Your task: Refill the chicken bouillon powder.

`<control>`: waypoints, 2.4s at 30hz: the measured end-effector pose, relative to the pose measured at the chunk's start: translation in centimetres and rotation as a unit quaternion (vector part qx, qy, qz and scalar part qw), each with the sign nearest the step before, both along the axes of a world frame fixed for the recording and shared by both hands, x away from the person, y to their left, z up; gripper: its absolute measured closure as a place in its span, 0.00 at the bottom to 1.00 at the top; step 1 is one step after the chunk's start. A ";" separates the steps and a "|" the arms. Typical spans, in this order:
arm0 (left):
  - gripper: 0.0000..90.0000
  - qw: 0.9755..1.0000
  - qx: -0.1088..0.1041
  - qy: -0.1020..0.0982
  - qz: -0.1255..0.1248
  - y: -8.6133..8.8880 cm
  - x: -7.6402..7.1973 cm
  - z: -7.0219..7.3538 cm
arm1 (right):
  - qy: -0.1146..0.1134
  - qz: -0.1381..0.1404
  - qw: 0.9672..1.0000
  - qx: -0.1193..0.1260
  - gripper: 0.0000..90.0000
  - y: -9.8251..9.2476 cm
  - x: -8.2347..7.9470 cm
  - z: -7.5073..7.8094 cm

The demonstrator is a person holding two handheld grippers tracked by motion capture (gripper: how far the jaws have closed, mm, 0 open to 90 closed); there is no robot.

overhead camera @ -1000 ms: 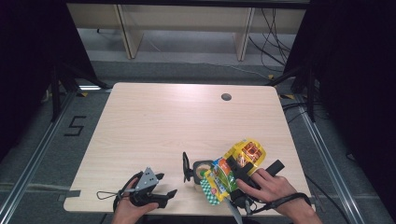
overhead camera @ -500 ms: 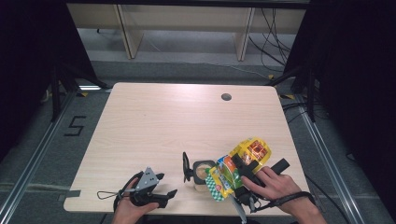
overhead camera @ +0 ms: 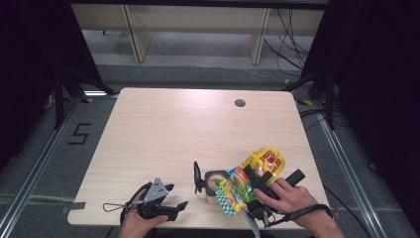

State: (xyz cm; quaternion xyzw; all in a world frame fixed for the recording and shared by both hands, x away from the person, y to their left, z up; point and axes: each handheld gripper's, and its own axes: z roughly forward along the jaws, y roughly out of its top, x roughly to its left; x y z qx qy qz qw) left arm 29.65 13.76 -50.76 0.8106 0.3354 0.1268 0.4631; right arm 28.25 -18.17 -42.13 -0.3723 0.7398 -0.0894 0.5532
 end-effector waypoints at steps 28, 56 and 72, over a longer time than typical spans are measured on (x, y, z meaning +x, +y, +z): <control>0.27 1.000 0.004 -0.002 -0.003 0.1 0.0 0.1 | 0.003 -0.010 1.000 0.015 0.63 -0.2 0.0 -0.2; 0.27 1.000 0.008 0.001 -0.002 0.0 0.0 0.1 | 0.013 -0.019 1.000 0.004 0.63 -0.3 0.0 -0.1; 0.27 1.000 0.023 0.000 -0.007 0.2 0.0 0.2 | 0.021 -0.014 1.000 0.003 0.63 0.0 -0.1 -0.5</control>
